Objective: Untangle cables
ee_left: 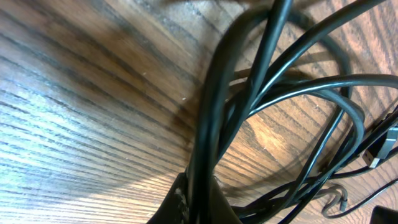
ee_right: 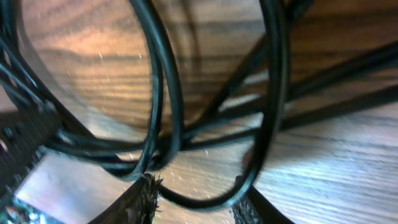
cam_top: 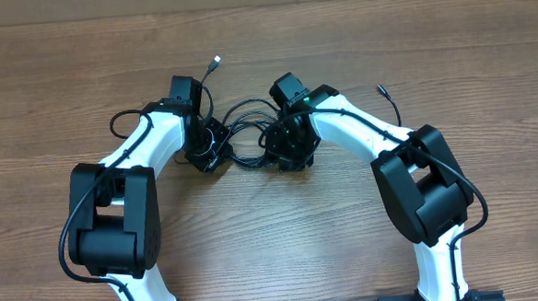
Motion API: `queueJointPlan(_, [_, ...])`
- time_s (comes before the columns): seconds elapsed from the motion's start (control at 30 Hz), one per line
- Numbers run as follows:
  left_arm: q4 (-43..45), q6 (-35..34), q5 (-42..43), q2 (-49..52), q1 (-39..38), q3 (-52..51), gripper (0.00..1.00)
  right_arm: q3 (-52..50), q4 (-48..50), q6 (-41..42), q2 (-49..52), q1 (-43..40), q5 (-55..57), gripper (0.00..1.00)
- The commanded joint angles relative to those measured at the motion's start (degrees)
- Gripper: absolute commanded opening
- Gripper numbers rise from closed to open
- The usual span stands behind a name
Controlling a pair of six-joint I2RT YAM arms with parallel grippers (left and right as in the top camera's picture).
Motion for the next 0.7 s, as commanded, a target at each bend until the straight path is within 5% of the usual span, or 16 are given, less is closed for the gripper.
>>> queueJointPlan(0.0, [-0.35,1.62,2.12,1.03,-0.04,1.25,0.04,-0.46,2.86,5.16,0.48,1.18,1.57,0.39])
queueJointPlan(0.27, [-0.85,1.86,1.68,1.03,-0.02,1.25,0.04,-0.44,6.27,7.43,0.48,1.01,-2.36,0.36])
queueJointPlan(0.5, [-0.83,2.54,0.28,1.03,-0.02,1.25,0.04,-0.44,1.51,-4.02,0.46,-0.76,-8.94,0.27])
queueJointPlan(0.67, [-0.83,2.62,0.59,1.03,-0.02,1.25,0.04,-0.44,3.43,-2.82,0.48,-1.73,-8.81,0.28])
